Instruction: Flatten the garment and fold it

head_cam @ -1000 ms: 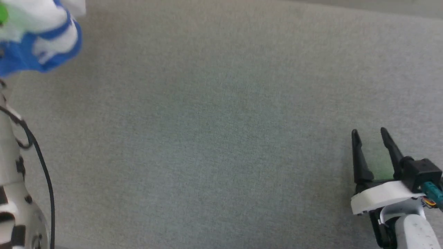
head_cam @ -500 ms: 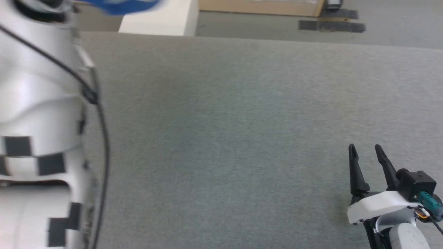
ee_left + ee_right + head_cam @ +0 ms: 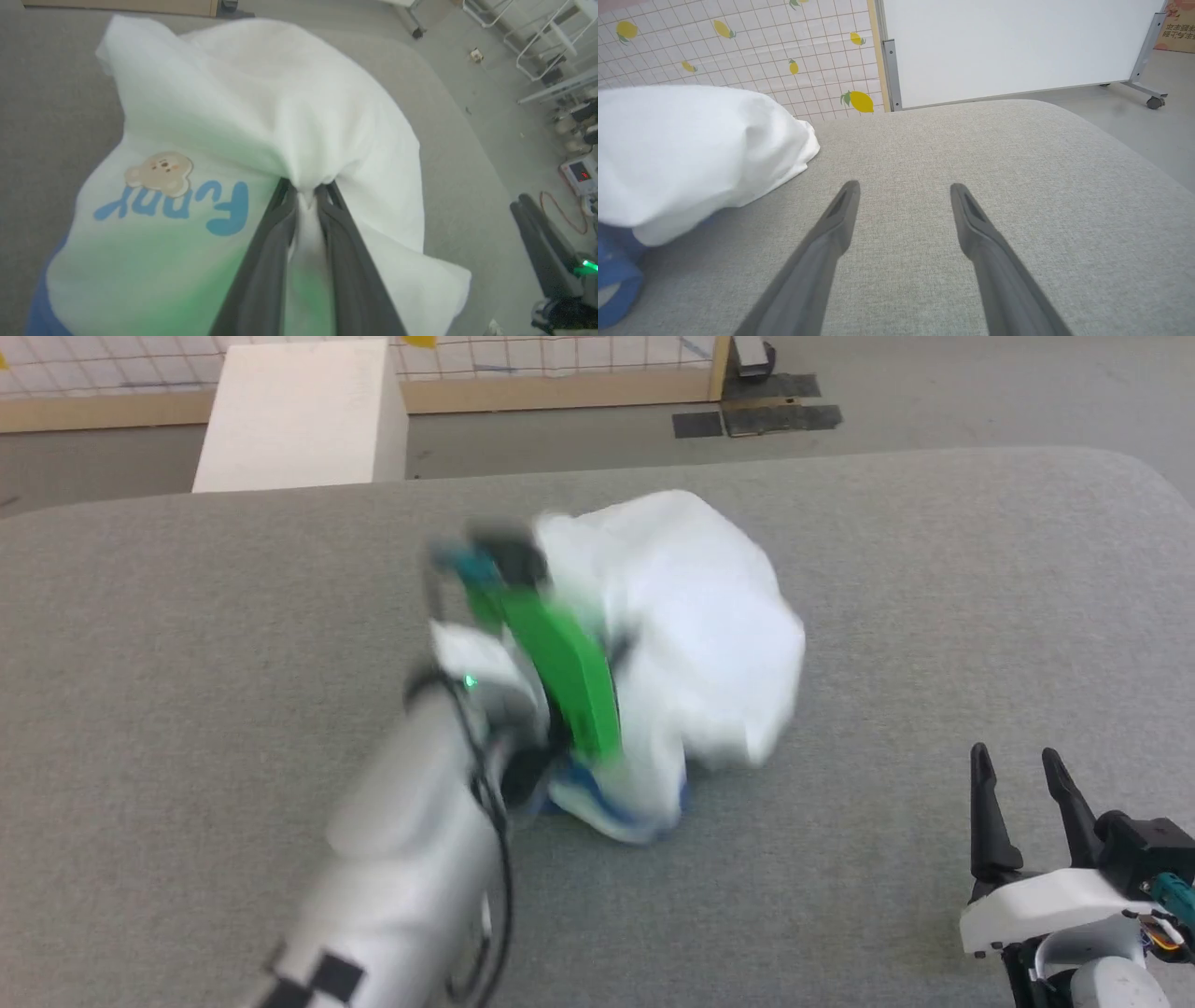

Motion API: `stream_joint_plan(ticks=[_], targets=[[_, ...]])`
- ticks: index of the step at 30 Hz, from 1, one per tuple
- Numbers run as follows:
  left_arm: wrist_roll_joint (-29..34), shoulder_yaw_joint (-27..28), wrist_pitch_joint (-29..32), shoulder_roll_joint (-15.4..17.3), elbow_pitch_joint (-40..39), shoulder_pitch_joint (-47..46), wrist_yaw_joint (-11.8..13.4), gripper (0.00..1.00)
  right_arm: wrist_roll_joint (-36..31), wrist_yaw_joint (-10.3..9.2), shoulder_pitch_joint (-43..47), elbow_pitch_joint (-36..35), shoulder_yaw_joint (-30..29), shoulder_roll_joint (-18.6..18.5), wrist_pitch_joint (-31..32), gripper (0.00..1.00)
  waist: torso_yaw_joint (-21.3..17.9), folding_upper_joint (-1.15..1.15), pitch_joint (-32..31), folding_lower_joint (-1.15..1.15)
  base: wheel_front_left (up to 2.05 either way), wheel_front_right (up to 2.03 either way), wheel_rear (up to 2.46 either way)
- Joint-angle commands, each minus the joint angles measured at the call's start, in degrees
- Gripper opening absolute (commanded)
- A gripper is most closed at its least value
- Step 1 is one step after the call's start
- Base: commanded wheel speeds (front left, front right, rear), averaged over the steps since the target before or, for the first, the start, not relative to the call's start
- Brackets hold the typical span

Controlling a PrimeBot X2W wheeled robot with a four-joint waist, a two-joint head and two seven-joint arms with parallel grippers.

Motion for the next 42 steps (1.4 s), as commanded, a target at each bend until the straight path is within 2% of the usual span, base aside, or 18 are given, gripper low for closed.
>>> stream_joint_plan(ticks=[1, 6, 9, 10, 11, 17, 21, 25, 27, 30, 32, 36, 41, 42], targets=[[0.06, -2.42, 2.11, -0.05, 2.44, 2.48, 0.8, 0.0, 0.03, -0.09, 0.4, -0.02, 0.06, 0.04, -0.37, 1.0, -0.43, -0.01, -0.08, 0.0, 0.0, 0.0, 0.0], [-0.31, -9.14, 9.97, -0.06, 8.6, 6.93, 1.16, 0.0, 0.34, -0.09, 0.79, -0.08, -0.08, 0.04, -0.38, 1.0, -0.06, -0.01, -0.66, 0.0, 0.0, 0.0, 0.0], [-2.94, -10.01, 12.36, -0.06, 9.05, 8.02, 1.15, 0.0, 0.6, -0.09, 1.27, 0.06, 0.22, 0.04, -0.38, 1.0, 0.71, -0.01, -1.49, 0.0, 0.0, 0.0, 0.0], [-4.1, -9.65, 12.44, -0.06, 8.63, 8.08, 1.4, 0.09, 0.66, -0.09, 1.46, 0.11, 0.28, 0.04, -0.38, 1.0, 0.99, -0.01, -1.83, 0.0, 0.0, 0.0, 0.0], [-5.58, -8.97, 11.99, -0.06, 7.73, 7.95, 1.69, 1.0, 0.68, -0.09, 1.7, 0.14, 0.31, 0.04, -0.38, 1.0, 1.38, -0.01, -2.27, 0.0, 0.0, 0.0, 0.0], [-12.88, -1.92, 5.82, -0.07, 1.71, 6.22, 3.01, 1.0, 1.26, -0.09, 2.7, 0.09, 0.68, 0.04, -0.39, 1.0, 3.46, -0.01, -4.85, 0.0, 0.0, 0.0, 0.0], [-13.65, 4.29, -3.47, 1.96, -3.0, 5.15, 1.93, 1.0, 2.01, -0.09, 3.11, 0.13, 1.06, 0.04, -0.39, 1.0, 4.45, -0.01, -6.3, 0.0, 0.0, 0.0, 0.0], [-9.76, 9.01, -16.16, 6.11, -6.57, 6.32, 1.78, 1.0, 2.42, -0.09, 3.07, 0.24, 1.48, 0.04, -0.39, 1.0, 5.13, -0.01, -7.16, 0.0, 0.0, 0.0, 0.0], [-6.51, 10.14, -21.82, 8.54, -7.62, 7.8, 2.54, 1.0, 2.69, -0.09, 3.02, 0.17, 1.71, 0.04, -0.39, 1.0, 5.3, -0.01, -7.47, 0.0, 0.0, 0.0, 0.0], [-0.16, 10.65, -30.34, 12.27, -9.08, 11.03, 4.86, 1.0, 2.96, -0.09, 3.1, 0.19, 2.13, 0.04, -0.16, 1.0, 5.5, -0.01, -7.89, 0.0, 0.0, 0.0, 0.0], [4.41, 10.71, -33.8, 14.5, -10.64, 13.6, 6.68, 1.0, 3.11, -0.09, 3.12, 0.31, 2.69, 0.04, 0.6, 1.0, 5.35, -0.01, -8.1, 0.0, 0.0, 0.0, 0.0], [10.82, 10.72, -35.31, 15.89, -14.31, 20.71, 10.2, 1.0, 3.35, -0.09, 3.48, 0.32, 3.0, 0.04, 2.23, 1.0, 5.16, -0.01, -8.78, 0.0, 0.0, 0.0, 0.0], [14.21, 9.92, -35.47, 15.15, -17.25, 27.88, 11.13, 1.0, 3.06, -0.09, 4.24, 0.61, 2.06, 0.04, 4.53, 1.0, 5.05, -0.01, -9.42, 0.0, 0.0, 0.0, 0.0], [15.3, 9.68, -35.48, 14.32, -17.83, 30.89, 11.29, 1.0, 3.29, -0.09, 4.26, 0.79, 2.36, 0.04, 7.39, 1.0, 5.08, -0.01, -9.32, 0.0, 0.0, 0.0, 0.0]])
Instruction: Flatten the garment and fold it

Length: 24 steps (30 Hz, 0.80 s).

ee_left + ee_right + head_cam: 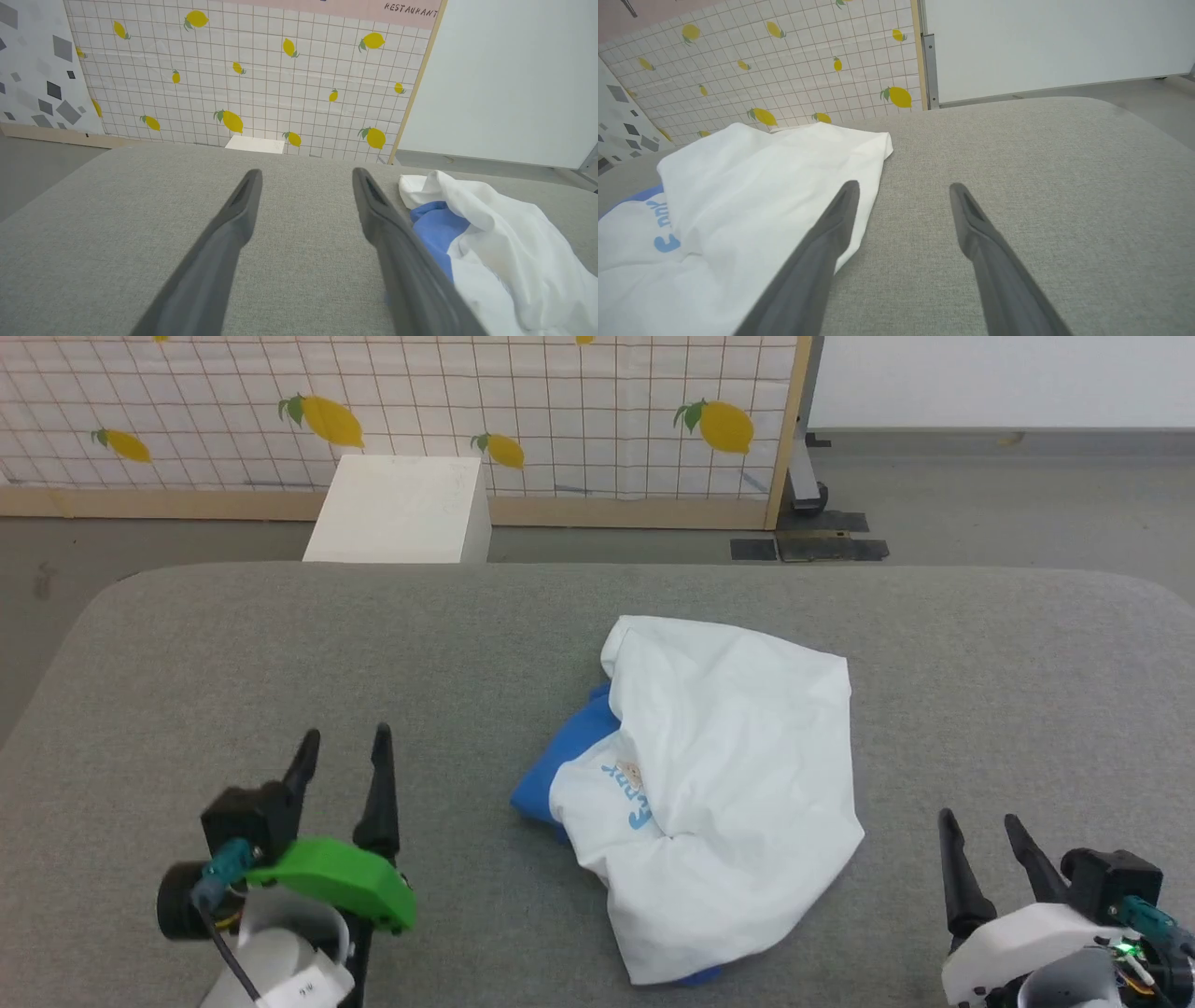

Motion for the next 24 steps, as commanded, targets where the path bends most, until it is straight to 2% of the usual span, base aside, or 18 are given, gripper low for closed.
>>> stream_joint_plan(ticks=[1, 5, 12, 14, 19, 24], targets=[[0.41, 0.07, -0.25, -0.55, -0.27, 1.38, 0.25, 1.0, 0.09, -0.09, 0.06, 0.07, 0.43, 0.04, 1.53, 1.0, 0.02, 0.0, 0.27, 0.0, 0.0, 0.0, 0.0], [0.9, 0.46, -0.26, -1.35, -1.03, 2.79, 0.69, 1.0, -0.12, -0.09, -4.22, 0.76, 3.31, 0.04, 12.05, 1.0, -0.18, 0.0, 1.66, 0.0, 0.0, 0.0, 0.0], [2.64, -0.17, -0.26, -2.71, -2.09, 1.19, 1.2, 1.0, -5.94, -0.09, -16.42, 6.03, 8.32, -0.18, 37.61, 1.0, 2.02, 0.0, 5.48, 0.0, 0.0, 0.0, 0.0], [3.15, -0.28, -0.26, -3.01, -2.15, 0.72, 1.47, 1.0, -7.3, -0.09, -19.09, 7.4, 9.87, -0.82, 42.04, 1.0, 2.67, 0.0, 6.47, 0.0, 0.0, 0.0, 0.0], [3.84, -0.2, -0.27, -4.25, -2.63, -0.25, 1.73, 1.0, -9.3, -0.09, -22.71, 11.95, 12.07, -2.01, 47.35, 1.0, 4.25, 0.0, 8.5, 0.0, 0.0, 0.0, 0.0], [4.46, -0.22, -0.27, -5.47, -2.62, -0.81, 1.39, 1.0, -10.16, -0.09, -22.76, 17.16, 11.08, -2.08, 49.58, 1.0, 5.77, 0.0, 9.44, 0.0, 0.0, 0.0, 0.0]])
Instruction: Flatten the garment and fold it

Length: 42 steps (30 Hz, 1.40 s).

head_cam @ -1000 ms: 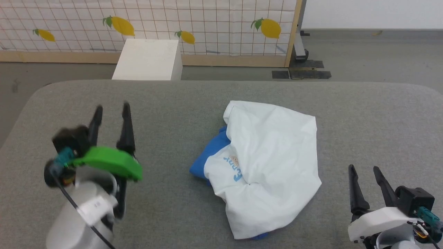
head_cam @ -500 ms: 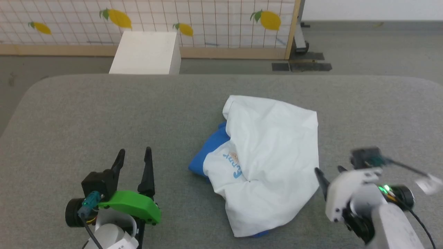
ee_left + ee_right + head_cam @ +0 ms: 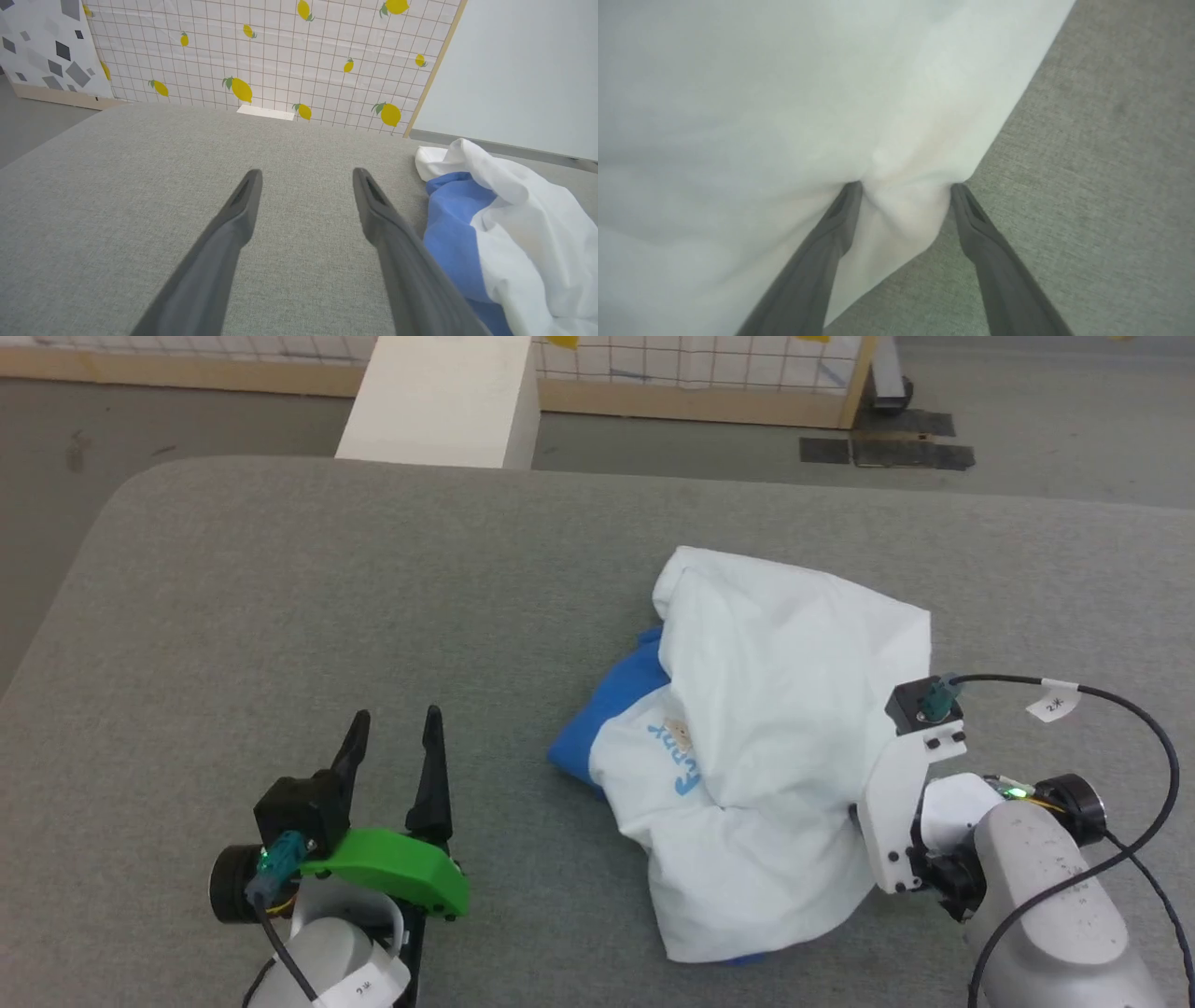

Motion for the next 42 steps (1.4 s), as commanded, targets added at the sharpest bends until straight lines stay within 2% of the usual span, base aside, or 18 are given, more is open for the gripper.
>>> stream_joint_plan(ticks=[1, 2, 3, 4, 8, 12, 13, 17, 20, 23, 24, 25, 28, 32, 34, 39, 42], targets=[[0.66, 0.19, -0.26, -0.47, 0.03, -0.94, -0.24, 1.0, 0.27, -0.09, 0.93, 2.58, 0.11, 0.2, 0.8, 1.0, 1.29, 0.0, 1.0, 0.0, 0.0, 0.0, 0.0], [0.72, 0.3, -0.26, -0.63, 0.06, -0.93, -0.32, 1.0, 0.62, -0.09, 1.05, 3.18, 0.16, 0.31, 0.83, 0.89, 1.39, 0.0, 1.05, 0.0, 0.0, 0.0, 0.0], [0.73, 0.5, -0.26, -0.84, 0.1, -0.87, -0.42, 1.0, 0.96, -0.09, 1.07, 3.54, 0.61, 0.38, 0.4, 0.33, 1.48, 0.0, 1.13, 0.0, 0.0, 0.0, 0.0], [0.69, 0.62, -0.26, -1.0, 0.16, -0.82, -0.54, 1.0, 1.37, -0.09, 1.01, 3.47, 1.04, 0.38, -0.57, 0.0, 1.54, 0.0, 1.19, 0.0, 0.0, 0.0, 0.0], [0.92, 0.94, -0.26, -1.54, 0.42, -0.61, -1.27, 1.0, 5.61, -0.09, 0.17, 1.26, 3.23, -1.63, -5.62, 0.0, 1.89, 0.0, 0.98, 0.0, 0.0, 0.0, 0.0], [1.14, 1.46, -0.26, -1.95, 0.85, -0.4, -1.66, 1.0, 9.93, -0.09, -1.65, -3.69, 0.97, -7.04, -9.76, 0.0, 2.08, 0.0, 0.77, 0.0, 0.0, 0.0, 0.0], [1.32, 1.45, -0.26, -2.29, 1.1, -0.57, -2.09, 1.0, 11.06, -0.09, -3.17, -6.74, -4.53, -12.51, -10.7, 0.0, 2.26, 0.0, 0.88, 0.0, 0.0, 0.0, 0.0], [1.42, 1.25, -0.26, -2.72, 1.53, -0.9, -2.79, 1.0, 8.41, -0.09, -2.82, -7.0, -13.93, -18.16, -9.55, 0.0, 2.75, 0.0, 1.13, 0.0, 0.0, 0.0, 0.0], [1.24, 1.24, -0.26, -2.97, 1.97, -1.07, -3.21, 1.0, 5.04, -0.09, -1.24, -5.55, -20.5, -20.04, -9.38, 0.0, 2.84, 0.0, 1.43, 0.0, 0.0, 0.0, 0.0], [1.11, 1.2, -0.26, -3.11, 2.63, -1.22, -3.49, 1.0, 2.91, -0.09, 0.42, -3.28, -25.31, -18.84, -10.1, 0.03, 2.58, 0.0, 1.51, 0.0, 0.0, 0.0, 0.0], [1.09, 1.27, -0.26, -3.14, 2.79, -1.23, -3.48, 1.0, 2.73, -0.09, 0.62, -3.1, -25.82, -18.07, -10.84, 0.76, 2.35, 0.0, 1.42, 0.0, 0.0, 0.0, 0.0], [1.05, 1.38, -0.26, -3.15, 2.97, -1.2, -3.48, 1.0, 2.79, -0.09, 0.75, -3.41, -25.9, -17.11, -12.17, 1.0, 1.98, 0.0, 1.27, 0.0, 0.0, 0.0, 0.0], [0.77, 1.49, -0.26, -3.2, 3.39, -1.31, -3.66, 1.0, 4.4, -0.09, 0.36, -5.61, -26.63, -14.65, -17.02, 1.0, 1.01, 0.0, 0.71, 0.0, 0.0, 0.0, 0.0], [-0.09, 1.51, -0.25, -3.81, 3.21, -1.86, -4.39, 1.0, 7.82, -0.09, 1.35, -12.79, -27.25, -10.47, -28.32, 1.0, -0.68, 0.0, -0.49, 0.0, 0.0, 0.0, 0.0], [-0.51, 1.01, 0.11, -4.24, 3.14, -2.3, -4.95, 1.0, 9.4, -0.09, 3.3, -16.26, -27.18, -8.07, -31.54, 1.0, -1.62, 0.0, -0.86, 0.0, 0.0, 0.0, 0.0], [-1.38, -1.54, 2.94, -5.51, 2.87, -5.02, -7.09, 1.0, 10.55, -0.09, 9.68, -23.44, -26.48, -2.78, -32.89, 1.0, -4.25, 0.0, -1.21, 0.0, 0.0, 0.0, 0.0], [-1.84, -4.7, 8.81, -6.31, 3.79, -8.08, -8.76, 1.0, 10.54, -0.09, 12.69, -26.47, -25.9, -0.97, -32.15, 1.0, -6.11, 0.0, -0.91, 0.0, 0.0, 0.0, 0.0]])
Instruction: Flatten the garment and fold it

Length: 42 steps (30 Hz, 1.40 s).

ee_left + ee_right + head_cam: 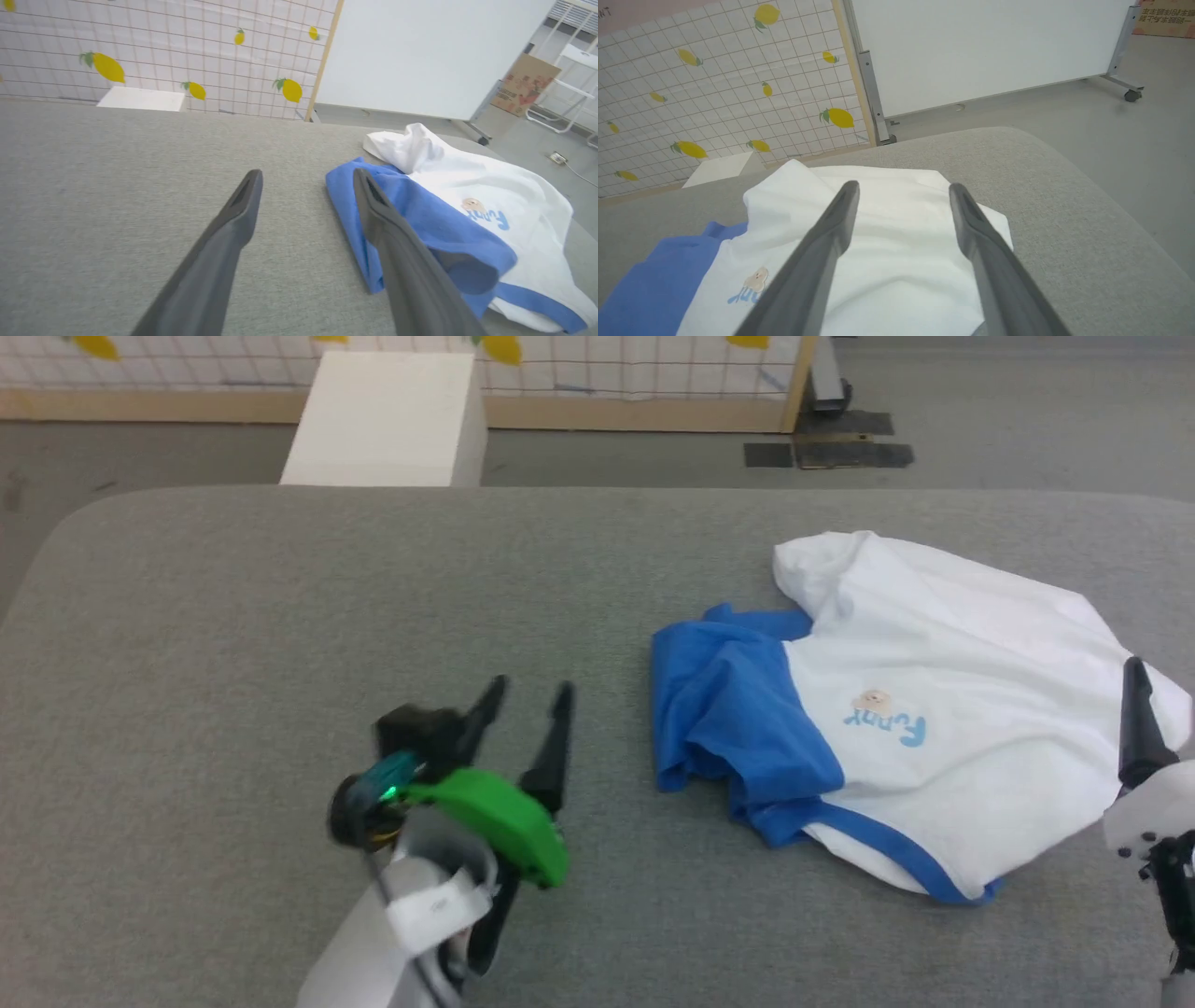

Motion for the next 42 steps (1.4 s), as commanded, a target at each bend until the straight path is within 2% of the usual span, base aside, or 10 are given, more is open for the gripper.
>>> stream_joint_plan(ticks=[1, 6, 8, 12, 20, 21, 22, 24, 34, 42], targets=[[-1.0, -1.17, 3.75, -0.73, 0.88, -1.95, -0.44, 1.0, 0.2, -0.08, 0.94, -1.04, 0.16, 0.42, 0.42, 1.0, -2.44, 0.0, 0.13, 0.0, 0.0, 0.0, 0.0], [-8.57, -5.22, 20.22, -2.79, 1.55, -4.71, -0.98, 1.0, -1.36, -0.08, 2.63, -1.79, 0.6, 1.23, 1.06, 1.0, -5.71, 0.0, 0.82, 0.0, 0.0, 0.0, 0.0], [-11.33, -5.91, 24.83, -3.1, 0.87, -4.71, 0.8, 1.0, -1.82, -0.08, 2.5, -1.54, 0.39, 1.37, 1.09, 1.0, -6.96, 0.0, 1.24, 0.0, 0.0, 0.0, 0.0], [-15.6, -7.03, 29.42, -3.37, -2.29, -4.0, 3.66, 1.0, -3.11, -0.08, 2.41, -1.78, -0.54, 1.4, 0.91, 1.0, -8.33, 0.0, 2.21, 0.0, 0.0, 0.0, 0.0], [-19.05, -8.52, 30.2, -3.46, -2.77, -4.29, 6.15, 1.0, -3.48, -0.08, 2.09, -1.39, -1.59, 1.57, 0.32, 1.0, -9.02, 0.0, 3.22, 0.0, 0.0, 0.0, 0.0], [-19.44, -8.63, 29.27, -3.47, -2.66, -4.62, 6.04, 0.97, -3.54, -0.08, 2.01, -1.32, -1.5, 1.6, 0.21, 1.0, -9.06, 0.0, 3.31, 0.0, 0.0, 0.0, 0.0], [-19.56, -8.7, 28.32, -3.47, -2.55, -4.94, 5.99, 0.42, -3.62, -0.08, 1.92, -1.25, -1.42, 1.64, 0.09, 1.0, -9.1, 0.0, 3.37, 0.0, 0.0, 0.0, 0.0], [-20.13, -8.8, 25.92, -3.47, -2.52, -5.55, 5.68, 0.0, -3.75, -0.08, 1.74, -1.0, -1.18, 1.76, -0.17, 1.0, -9.08, 0.0, 3.5, 0.0, 0.0, 0.0, 0.0], [-20.64, -2.22, 11.0, -2.8, -3.72, -7.26, 6.91, 0.0, -4.19, -0.08, 2.23, 0.27, 0.26, 2.07, -0.29, 1.0, -5.87, 0.0, 2.54, 0.0, 0.0, 0.0, 0.0], [-19.56, 6.58, 7.12, 3.81, 0.46, 0.13, 16.49, 0.0, -4.32, -0.08, 1.93, 0.61, 3.1, 2.22, -0.03, 1.0, -2.94, 0.0, 1.3, 0.0, 0.0, 0.0, 0.0]])
